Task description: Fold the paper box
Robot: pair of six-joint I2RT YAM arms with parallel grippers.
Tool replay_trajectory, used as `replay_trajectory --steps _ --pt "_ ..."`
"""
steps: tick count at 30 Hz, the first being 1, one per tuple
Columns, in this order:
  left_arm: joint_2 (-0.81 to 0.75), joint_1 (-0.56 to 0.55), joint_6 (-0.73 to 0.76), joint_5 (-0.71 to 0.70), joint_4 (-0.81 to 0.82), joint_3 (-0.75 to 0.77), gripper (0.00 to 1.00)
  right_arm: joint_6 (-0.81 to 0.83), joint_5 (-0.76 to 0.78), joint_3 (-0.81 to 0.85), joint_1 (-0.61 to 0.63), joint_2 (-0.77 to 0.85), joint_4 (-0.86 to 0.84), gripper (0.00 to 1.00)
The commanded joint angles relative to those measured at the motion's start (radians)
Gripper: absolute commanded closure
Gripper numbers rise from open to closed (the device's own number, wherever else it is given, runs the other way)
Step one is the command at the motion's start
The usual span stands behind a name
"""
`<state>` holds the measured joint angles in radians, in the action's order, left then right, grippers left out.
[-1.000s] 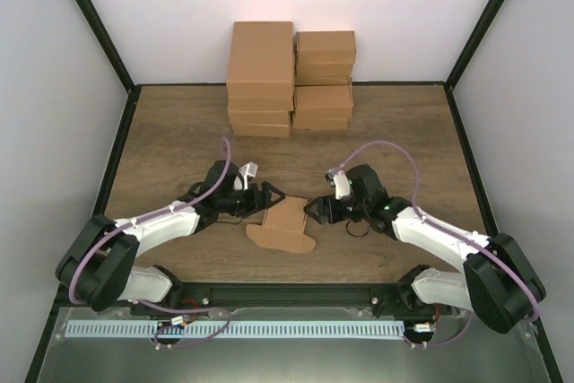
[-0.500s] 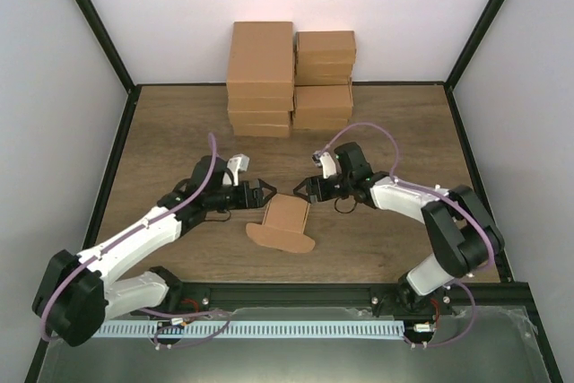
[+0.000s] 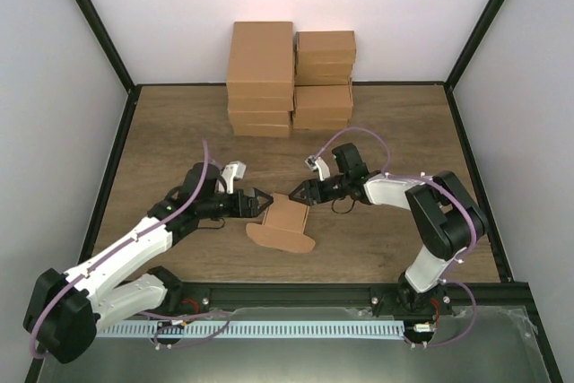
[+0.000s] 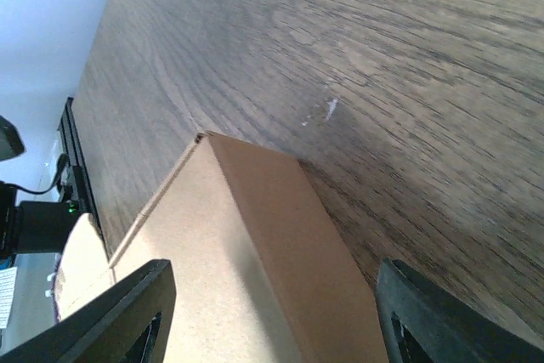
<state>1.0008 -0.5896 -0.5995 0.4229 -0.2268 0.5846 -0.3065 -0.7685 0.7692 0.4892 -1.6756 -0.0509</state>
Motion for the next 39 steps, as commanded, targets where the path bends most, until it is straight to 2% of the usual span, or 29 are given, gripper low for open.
replay_trajectory --steps 1,17,25,30,39 --pt "0.007 -0.001 0.022 0.028 0.004 0.007 0.04 0.005 -0.064 -0.003 -0.006 -0.001 -0.048 0.33" --pt "0.036 -0.001 0.027 0.039 -0.002 0.029 0.04 -0.020 -0.111 -0.107 -0.008 0.051 -0.084 0.34" --pt "0.041 -0.001 0.037 0.040 -0.006 0.036 0.04 -0.026 -0.078 -0.089 -0.008 0.053 -0.092 0.34" --pt "0.051 -0.001 0.041 0.043 -0.009 0.038 0.04 -0.014 -0.111 -0.052 -0.008 0.020 -0.083 0.34" --pt "0.049 -0.001 0.040 0.043 -0.014 0.034 0.04 -0.009 -0.126 -0.043 -0.008 -0.007 -0.083 0.46"
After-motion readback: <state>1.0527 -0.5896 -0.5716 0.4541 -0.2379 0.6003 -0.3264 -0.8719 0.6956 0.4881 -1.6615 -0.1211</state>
